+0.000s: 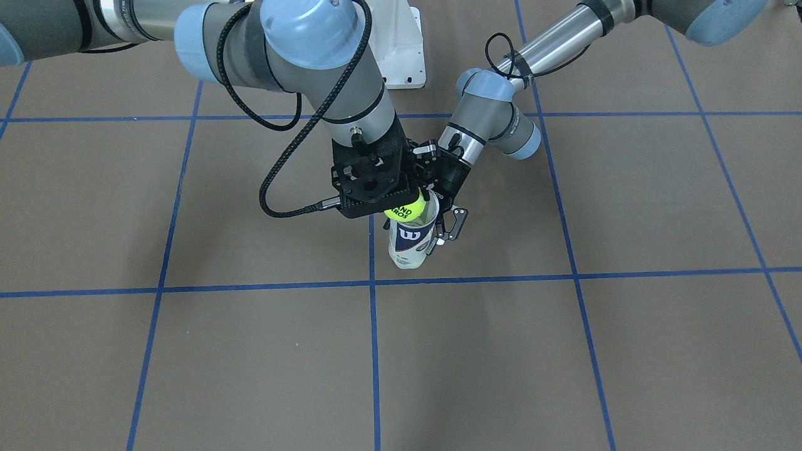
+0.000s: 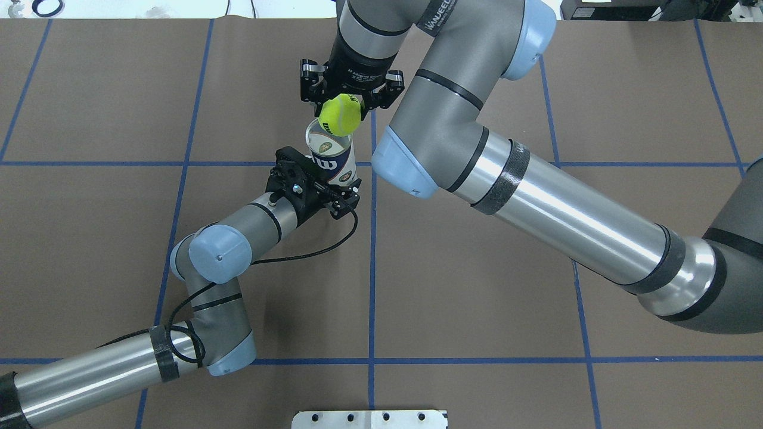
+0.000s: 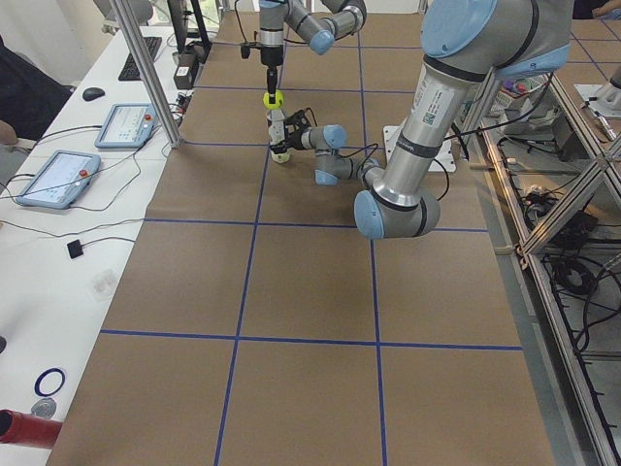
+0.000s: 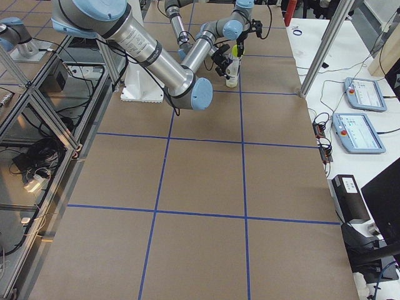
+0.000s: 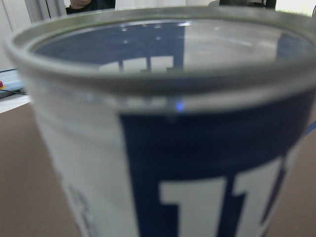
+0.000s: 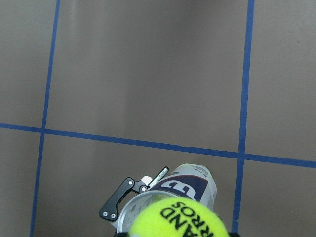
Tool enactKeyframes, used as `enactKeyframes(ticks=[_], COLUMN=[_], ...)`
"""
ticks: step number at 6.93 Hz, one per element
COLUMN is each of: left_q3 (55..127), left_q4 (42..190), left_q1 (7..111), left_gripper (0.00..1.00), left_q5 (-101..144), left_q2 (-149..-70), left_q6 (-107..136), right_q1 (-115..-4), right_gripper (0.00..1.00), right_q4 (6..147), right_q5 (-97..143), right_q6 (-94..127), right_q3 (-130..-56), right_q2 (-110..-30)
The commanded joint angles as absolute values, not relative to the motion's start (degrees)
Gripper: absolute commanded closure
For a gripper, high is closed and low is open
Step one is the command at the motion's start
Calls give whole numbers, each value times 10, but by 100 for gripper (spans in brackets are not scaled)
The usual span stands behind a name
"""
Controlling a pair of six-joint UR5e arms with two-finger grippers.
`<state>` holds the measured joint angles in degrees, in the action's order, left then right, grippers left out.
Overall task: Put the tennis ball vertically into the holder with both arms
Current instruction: 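Carry the yellow ball with the right gripper above the can's open top, then lower the ball into the can and open the right gripper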
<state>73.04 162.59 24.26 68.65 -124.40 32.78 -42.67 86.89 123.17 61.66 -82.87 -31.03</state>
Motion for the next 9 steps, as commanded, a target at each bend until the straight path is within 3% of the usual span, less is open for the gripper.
enactKeyframes(ticks=[1,4,5,6,7,9], left_q3=[730,730,730,730,730,730], left_q4=[1626,1626,1626,1626,1626,1626], left_q1=[243,243,243,243,243,243], left_gripper=[1,1,1,1,1,1], left_q5=[686,686,686,686,687,687], left_q2=[-1244,-1244,-1244,-1244,-1244,-1245], left_q6=[328,328,328,328,328,328], right_q1=[-417,-415,-412,-404,-403,-403], right_gripper=[100,100,69,24,2,1], right_q4=[869,869,869,869,870,872], right_q5=[1214,1212,1204,1188,1185,1186], right_q6=[617,617,618,618,620,653], right_q3=[-826,-822,-822,-822,-823,-830], right_q2=[-309,-299,-301,-301,-300,-300])
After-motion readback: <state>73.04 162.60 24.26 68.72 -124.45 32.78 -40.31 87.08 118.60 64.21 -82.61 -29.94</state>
